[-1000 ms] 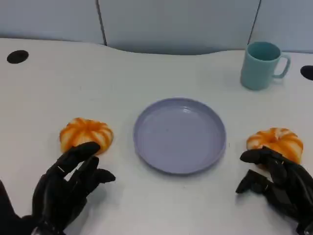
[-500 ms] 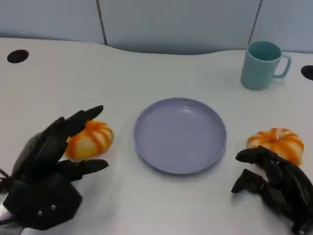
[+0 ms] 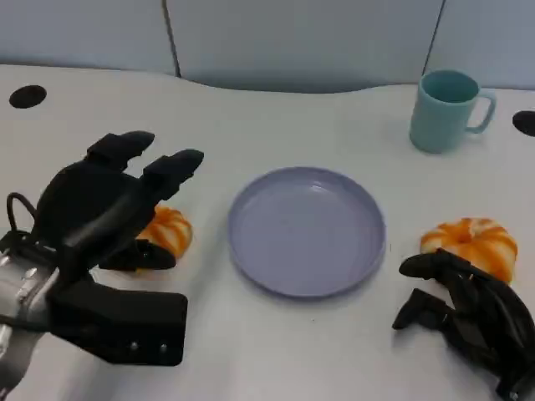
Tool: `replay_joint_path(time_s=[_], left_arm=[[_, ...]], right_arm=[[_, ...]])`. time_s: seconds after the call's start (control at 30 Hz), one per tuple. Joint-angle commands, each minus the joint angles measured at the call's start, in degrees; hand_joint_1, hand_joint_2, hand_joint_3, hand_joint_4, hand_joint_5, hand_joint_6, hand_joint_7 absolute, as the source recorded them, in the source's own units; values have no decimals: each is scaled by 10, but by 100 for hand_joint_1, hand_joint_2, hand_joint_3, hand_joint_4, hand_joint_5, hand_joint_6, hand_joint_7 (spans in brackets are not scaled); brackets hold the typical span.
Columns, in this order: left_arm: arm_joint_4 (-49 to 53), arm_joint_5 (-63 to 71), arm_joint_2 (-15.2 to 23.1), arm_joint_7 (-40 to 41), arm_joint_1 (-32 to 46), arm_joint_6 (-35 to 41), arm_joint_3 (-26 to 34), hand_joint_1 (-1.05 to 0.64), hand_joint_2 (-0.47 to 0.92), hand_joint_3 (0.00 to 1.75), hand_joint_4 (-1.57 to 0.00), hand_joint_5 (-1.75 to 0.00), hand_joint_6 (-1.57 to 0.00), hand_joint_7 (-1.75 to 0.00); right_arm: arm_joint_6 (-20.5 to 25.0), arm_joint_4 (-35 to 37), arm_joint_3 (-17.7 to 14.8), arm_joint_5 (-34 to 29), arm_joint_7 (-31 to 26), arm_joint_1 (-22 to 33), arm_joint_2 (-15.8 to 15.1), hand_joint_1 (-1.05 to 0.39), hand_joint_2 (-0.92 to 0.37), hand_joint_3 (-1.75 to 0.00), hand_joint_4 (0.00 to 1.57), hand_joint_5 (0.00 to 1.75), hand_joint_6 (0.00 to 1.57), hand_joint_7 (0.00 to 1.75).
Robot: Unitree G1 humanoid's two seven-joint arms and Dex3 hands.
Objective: Grasp the bread from the table and place it into the plate.
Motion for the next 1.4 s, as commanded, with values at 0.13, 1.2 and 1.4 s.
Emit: replay_joint_path(time_s=[0.13, 1.2, 1.4], left_arm=[[140, -20, 11, -44, -89, 25, -56, -77, 91, 1, -2, -21, -21, -1], [658, -37, -119, 78, -310, 64, -228, -69, 87, 0, 0, -5, -14, 0], [690, -37, -145, 92, -315, 103, -247, -67, 87, 0, -1, -4, -13, 0]], right_arm=[[9, -6, 2, -4, -11, 13, -1, -47, -92, -16, 64, 142, 66, 100], [30, -48, -2, 7, -8, 43, -6, -47, -92, -17, 64, 142, 67, 102], [31, -55, -3, 10, -6, 50, -6, -47, -92, -16, 64, 143, 68, 102]])
